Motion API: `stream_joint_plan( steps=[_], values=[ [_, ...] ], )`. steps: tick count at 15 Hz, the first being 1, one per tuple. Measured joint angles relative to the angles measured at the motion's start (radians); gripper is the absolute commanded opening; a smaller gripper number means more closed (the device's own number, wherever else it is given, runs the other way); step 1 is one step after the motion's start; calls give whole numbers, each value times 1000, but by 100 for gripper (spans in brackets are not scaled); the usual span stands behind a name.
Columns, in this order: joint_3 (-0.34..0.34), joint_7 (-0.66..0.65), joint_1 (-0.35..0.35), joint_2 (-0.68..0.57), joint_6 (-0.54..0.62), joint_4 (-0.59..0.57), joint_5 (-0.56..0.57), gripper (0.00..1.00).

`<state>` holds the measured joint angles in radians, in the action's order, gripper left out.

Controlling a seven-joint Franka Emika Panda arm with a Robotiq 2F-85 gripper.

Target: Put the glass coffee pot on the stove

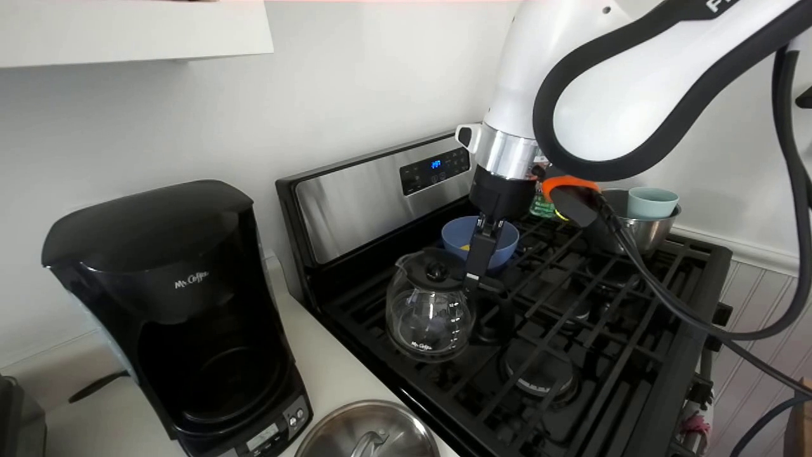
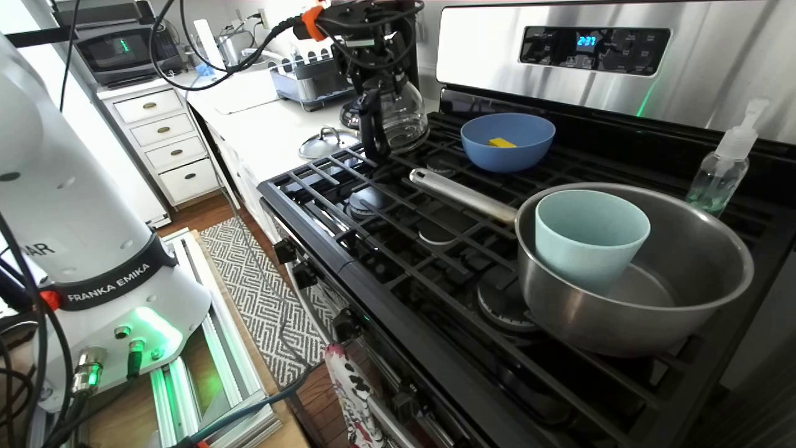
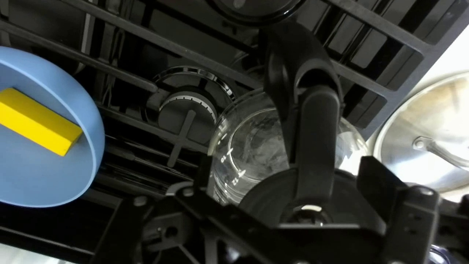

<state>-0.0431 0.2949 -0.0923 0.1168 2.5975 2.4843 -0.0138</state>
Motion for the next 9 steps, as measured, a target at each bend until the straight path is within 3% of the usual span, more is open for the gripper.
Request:
stream_joint_plan(
  steps=[9],
  values=[
    [0,-75,6,102,-57,2,37,100]
  ],
)
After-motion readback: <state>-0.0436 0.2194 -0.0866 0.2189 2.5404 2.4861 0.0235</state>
